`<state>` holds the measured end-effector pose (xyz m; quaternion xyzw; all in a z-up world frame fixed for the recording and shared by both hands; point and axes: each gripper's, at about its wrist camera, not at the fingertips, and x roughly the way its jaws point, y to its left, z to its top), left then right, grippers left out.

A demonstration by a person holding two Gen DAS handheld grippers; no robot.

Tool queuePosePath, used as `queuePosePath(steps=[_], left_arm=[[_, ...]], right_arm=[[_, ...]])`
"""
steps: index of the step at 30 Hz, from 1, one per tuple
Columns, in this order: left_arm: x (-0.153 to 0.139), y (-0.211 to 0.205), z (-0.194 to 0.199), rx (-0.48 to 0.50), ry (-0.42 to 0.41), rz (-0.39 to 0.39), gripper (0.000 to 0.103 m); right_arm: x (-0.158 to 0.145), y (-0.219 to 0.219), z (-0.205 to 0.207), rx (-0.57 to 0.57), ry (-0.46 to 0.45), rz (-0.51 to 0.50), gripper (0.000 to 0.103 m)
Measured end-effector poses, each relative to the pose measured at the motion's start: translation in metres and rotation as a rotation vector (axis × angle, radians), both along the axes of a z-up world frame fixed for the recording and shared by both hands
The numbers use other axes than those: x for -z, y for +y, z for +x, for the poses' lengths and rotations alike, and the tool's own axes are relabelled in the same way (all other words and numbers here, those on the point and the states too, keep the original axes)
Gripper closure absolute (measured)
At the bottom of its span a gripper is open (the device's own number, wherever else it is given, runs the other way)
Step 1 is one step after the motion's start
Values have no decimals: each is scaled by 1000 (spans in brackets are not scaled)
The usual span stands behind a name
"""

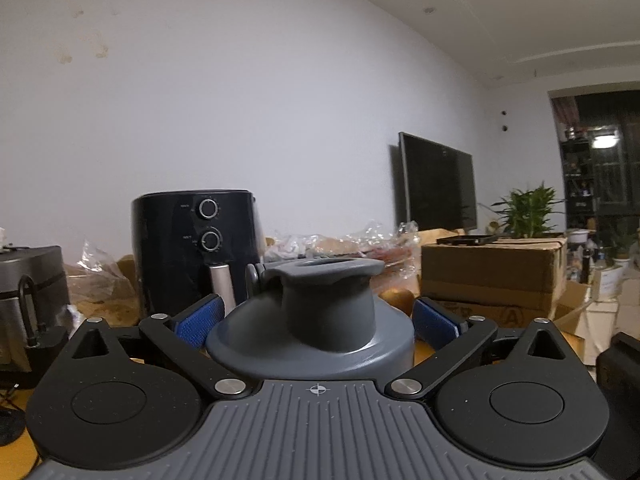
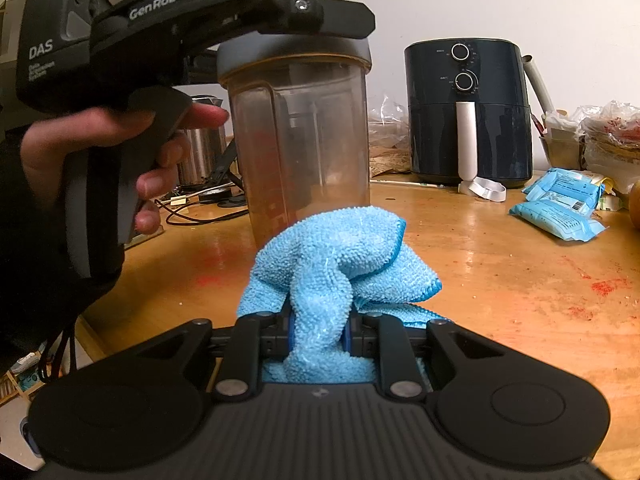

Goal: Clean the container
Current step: 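Wipe the cloth up the bottle side with right tool while left tool raises bottle, then rub the cloth along the bottle side with right tool while left tool turns bottle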

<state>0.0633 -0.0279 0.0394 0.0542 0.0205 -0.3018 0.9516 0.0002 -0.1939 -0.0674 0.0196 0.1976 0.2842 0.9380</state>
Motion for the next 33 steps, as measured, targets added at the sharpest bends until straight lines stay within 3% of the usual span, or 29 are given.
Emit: queuePosePath(steps=[17, 33], left_arm=[[1, -28, -14, -277, -24, 9, 0], [-4, -43, -15, -424, 7, -41, 0]], right_arm=[[2, 1, -1, 3, -3, 0, 88], [2, 0, -1, 3, -2, 5, 88]])
